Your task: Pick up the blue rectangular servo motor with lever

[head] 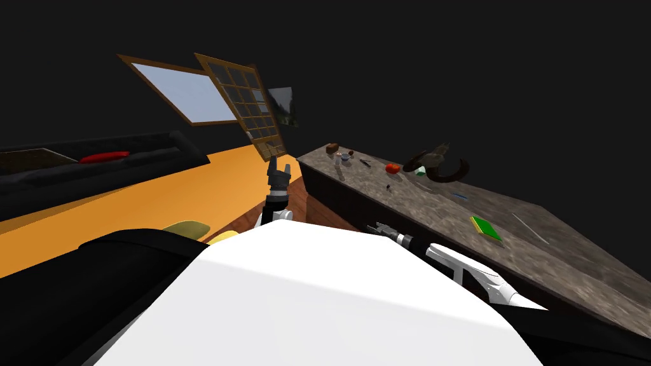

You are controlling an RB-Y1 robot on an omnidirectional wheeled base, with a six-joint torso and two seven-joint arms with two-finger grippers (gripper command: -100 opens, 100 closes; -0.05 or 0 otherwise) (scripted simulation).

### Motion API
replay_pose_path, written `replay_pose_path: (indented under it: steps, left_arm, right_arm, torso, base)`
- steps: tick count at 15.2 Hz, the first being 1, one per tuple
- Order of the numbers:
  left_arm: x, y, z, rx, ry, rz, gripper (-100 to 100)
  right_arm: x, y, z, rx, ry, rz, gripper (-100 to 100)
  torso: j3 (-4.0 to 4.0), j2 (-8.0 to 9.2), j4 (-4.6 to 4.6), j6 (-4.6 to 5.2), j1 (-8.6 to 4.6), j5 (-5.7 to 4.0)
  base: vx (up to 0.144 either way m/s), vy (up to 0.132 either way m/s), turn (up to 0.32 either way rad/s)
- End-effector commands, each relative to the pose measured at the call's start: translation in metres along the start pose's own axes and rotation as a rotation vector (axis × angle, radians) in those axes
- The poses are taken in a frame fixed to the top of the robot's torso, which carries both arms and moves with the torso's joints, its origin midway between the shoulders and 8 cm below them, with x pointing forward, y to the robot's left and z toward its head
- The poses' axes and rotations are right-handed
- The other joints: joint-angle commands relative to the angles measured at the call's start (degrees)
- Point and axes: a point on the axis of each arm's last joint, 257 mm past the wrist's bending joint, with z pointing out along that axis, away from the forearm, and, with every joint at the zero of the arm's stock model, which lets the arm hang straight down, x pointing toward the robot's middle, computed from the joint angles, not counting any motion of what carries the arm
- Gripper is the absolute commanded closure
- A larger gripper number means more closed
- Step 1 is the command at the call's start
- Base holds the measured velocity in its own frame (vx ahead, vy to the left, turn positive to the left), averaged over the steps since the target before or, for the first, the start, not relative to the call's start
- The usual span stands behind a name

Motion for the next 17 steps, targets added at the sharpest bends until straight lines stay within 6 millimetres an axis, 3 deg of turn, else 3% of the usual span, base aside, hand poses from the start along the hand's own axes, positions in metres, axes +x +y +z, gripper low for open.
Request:
replay_pose_path:
  steps: [1, 2, 3, 5, 6, 8, 9, 11, 14, 16, 17]
  left_arm:
    - [0.000, 0.000, 0.000, 0.000, 0.000, 0.000, 0]
    - [0.000, 0.000, 0.000, 0.000, 0.000, 0.000, 0]
    - [0.000, 0.000, 0.000, 0.000, 0.000, 0.000, 0]
    - [0.000, 0.000, 0.000, 0.000, 0.000, 0.000, 0]
    - [0.000, 0.000, 0.000, 0.000, 0.000, 0.000, 0]
    - [0.000, 0.000, 0.000, 0.000, 0.000, 0.000, 0]
    - [0.000, 0.000, 0.000, 0.000, 0.000, 0.000, 0]
    - [0.000, 0.000, 0.000, 0.000, 0.000, 0.000, 0]
    - [0.000, 0.000, 0.000, 0.000, 0.000, 0.000, 0]
    - [0.000, 0.000, 0.000, 0.000, 0.000, 0.000, 0]
    - [0.000, 0.000, 0.000, 0.000, 0.000, 0.000, 0]
  right_arm:
    - [0.020, -0.022, -0.012, 0.046, 0.070, -0.048, -100]
    - [0.020, -0.027, -0.016, 0.053, 0.084, -0.064, -100]
    - [0.035, -0.041, -0.025, 0.086, 0.131, -0.091, -100]
    - [0.034, -0.049, -0.032, 0.097, 0.150, -0.115, -100]
    - [0.047, -0.065, -0.043, 0.132, 0.200, -0.147, -100]
    - [0.045, -0.071, -0.049, 0.141, 0.214, -0.165, -100]
    - [0.057, -0.089, -0.063, 0.177, 0.265, -0.199, -100]
    - [0.055, -0.093, -0.068, 0.184, 0.276, -0.213, -100]
    - [0.070, -0.131, -0.103, 0.261, 0.380, -0.291, -100]
    - [0.067, -0.135, -0.107, 0.267, 0.389, -0.303, -100]
    - [0.071, -0.153, -0.127, 0.306, 0.440, -0.343, -100]
  torso:
    - [0.00, 0.00, 0.00, 0.00, 0.00, 0.00]
    - [-0.01, 0.00, -0.01, -0.04, 0.05, -0.01]
    - [-0.03, 0.01, -0.01, -0.03, 0.13, -0.03]
    - [-0.04, 0.00, -0.02, -0.03, 0.36, -0.02]
    - [-0.03, 0.03, -0.01, 0.00, 0.40, 0.00]
    - [-0.03, 0.06, -0.02, -0.02, 0.60, -0.01]
    - [-0.02, 0.08, -0.01, 0.00, 0.63, -0.01]
    - [-0.04, 0.06, -0.02, -0.03, 0.69, 0.00]
    - [-0.05, 0.03, -0.02, -0.03, 0.68, 0.00]
    - [-0.09, -0.04, -0.04, -0.03, 0.67, 0.00]
    - [-0.08, -0.01, -0.03, 0.00, 0.65, 0.00]
  base:
    - [0.017, 0.043, 0.217]
    - [0.023, 0.034, 0.241]
    - [0.025, 0.049, 0.248]
    - [0.026, 0.051, 0.143]
    - [0.021, 0.044, 0.158]
    - [0.024, 0.039, 0.137]
    - [0.027, 0.043, 0.188]
    - [0.030, 0.033, 0.142]
    - [0.045, 0.024, 0.193]
    - [0.054, 0.016, 0.155]
    - [0.045, 0.015, 0.155]
